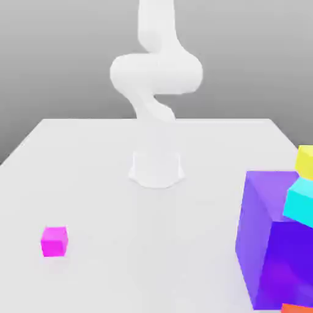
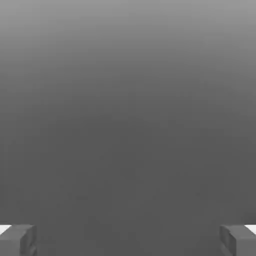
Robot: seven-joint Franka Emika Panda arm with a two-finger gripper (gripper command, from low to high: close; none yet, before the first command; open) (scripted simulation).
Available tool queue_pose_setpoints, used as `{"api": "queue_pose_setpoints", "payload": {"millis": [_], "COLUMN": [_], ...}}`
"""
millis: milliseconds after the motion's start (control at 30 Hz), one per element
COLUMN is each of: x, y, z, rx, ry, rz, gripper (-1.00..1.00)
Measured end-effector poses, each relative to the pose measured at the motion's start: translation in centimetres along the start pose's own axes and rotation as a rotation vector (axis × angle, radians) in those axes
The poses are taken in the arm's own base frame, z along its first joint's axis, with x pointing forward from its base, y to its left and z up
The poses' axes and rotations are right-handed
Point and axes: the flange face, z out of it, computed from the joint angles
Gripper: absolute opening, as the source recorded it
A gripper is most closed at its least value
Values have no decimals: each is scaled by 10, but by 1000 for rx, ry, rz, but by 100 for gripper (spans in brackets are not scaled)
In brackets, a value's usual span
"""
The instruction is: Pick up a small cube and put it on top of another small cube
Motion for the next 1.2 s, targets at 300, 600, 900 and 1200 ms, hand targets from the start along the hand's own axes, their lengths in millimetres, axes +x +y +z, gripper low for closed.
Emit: {"api": "queue_pose_setpoints", "payload": {"millis": [300, 600, 900, 1200], "x": [28, -5, -71, -78], "y": [131, 321, 423, 431], "z": [190, 300, 365, 376], "rx": [-336, -639, -772, -772], "ry": [-23, -20, -25, -24], "rz": [501, 1035, 1276, 1276], "gripper": [0, 0, 0, -100]}}
